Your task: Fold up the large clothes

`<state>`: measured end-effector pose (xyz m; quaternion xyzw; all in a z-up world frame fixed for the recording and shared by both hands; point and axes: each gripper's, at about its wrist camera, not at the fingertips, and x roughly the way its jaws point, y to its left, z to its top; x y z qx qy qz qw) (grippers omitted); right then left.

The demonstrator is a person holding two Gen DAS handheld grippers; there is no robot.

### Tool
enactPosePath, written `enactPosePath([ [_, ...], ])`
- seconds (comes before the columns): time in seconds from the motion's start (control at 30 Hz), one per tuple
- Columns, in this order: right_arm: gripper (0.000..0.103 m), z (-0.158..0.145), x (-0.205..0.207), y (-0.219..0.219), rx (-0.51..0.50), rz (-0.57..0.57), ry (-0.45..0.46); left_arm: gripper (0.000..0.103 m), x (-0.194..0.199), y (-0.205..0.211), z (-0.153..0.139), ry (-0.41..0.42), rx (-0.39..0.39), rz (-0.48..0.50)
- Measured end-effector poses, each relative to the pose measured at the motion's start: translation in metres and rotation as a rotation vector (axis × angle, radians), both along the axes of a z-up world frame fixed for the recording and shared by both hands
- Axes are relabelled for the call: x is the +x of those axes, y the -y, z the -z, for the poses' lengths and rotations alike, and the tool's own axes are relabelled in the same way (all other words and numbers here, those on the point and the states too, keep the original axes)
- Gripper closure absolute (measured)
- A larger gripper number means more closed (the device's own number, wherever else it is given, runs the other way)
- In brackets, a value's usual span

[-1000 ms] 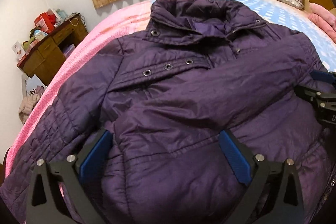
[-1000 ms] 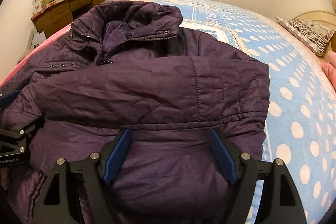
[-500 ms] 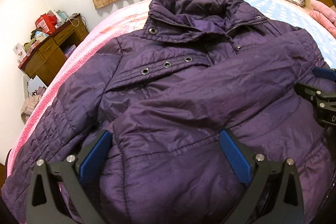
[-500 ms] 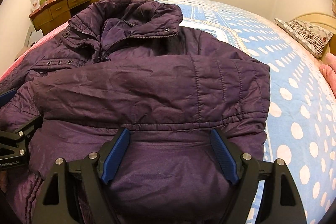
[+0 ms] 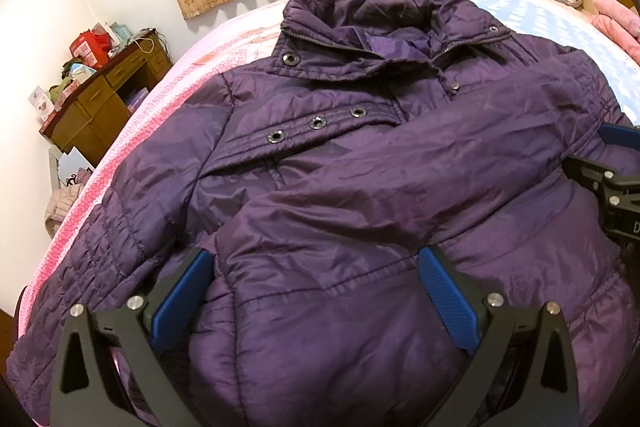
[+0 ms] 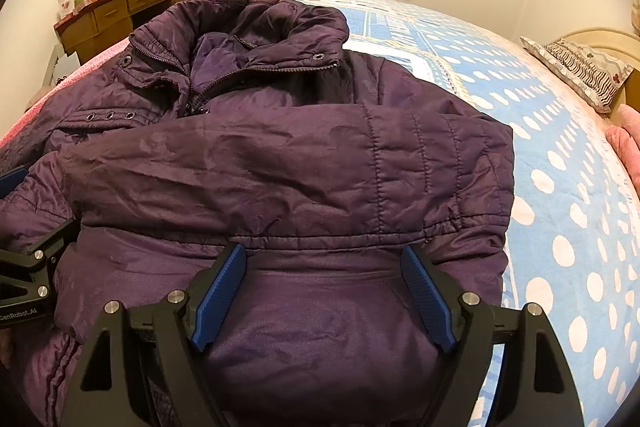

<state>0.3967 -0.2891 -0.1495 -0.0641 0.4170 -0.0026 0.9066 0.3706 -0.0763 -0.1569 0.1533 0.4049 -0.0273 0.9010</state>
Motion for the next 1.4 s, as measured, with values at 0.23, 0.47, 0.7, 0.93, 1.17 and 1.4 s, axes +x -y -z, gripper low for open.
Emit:
enactPosePath([
  [0.23,0.022,0.000,-0.001,-0.001,-0.002,0.001,0.000,0.000,0.000,0.001,0.000,0.001,0.001,-0.001],
  [0.47,0.022,-0.010,0.000,0.002,0.003,-0.025,-0.047,0.003,-0.005,-0.016,-0.016,-0.018,-0.083,0.008],
  [0.7,0.021,-0.084,-0.076,0.000,0.213,-0.048,-0.023,0.000,-0.100,-0.126,-0.082,0.110,-0.235,-0.095],
  [0.93,0.019,-0.094,-0.158,-0.078,0.146,-0.270,0.049,0.000,-0.190,-0.287,-0.067,0.132,-0.261,-0.469],
  [1.17,0.019,-0.079,-0.194,-0.157,0.133,-0.454,0.081,0.000,-0.221,-0.408,-0.039,0.125,-0.692,-0.815],
  [1.4,0.019,-0.075,-0.213,-0.187,0.079,-0.528,0.119,0.003,-0.188,-0.447,-0.010,0.136,-0.883,-0.944],
])
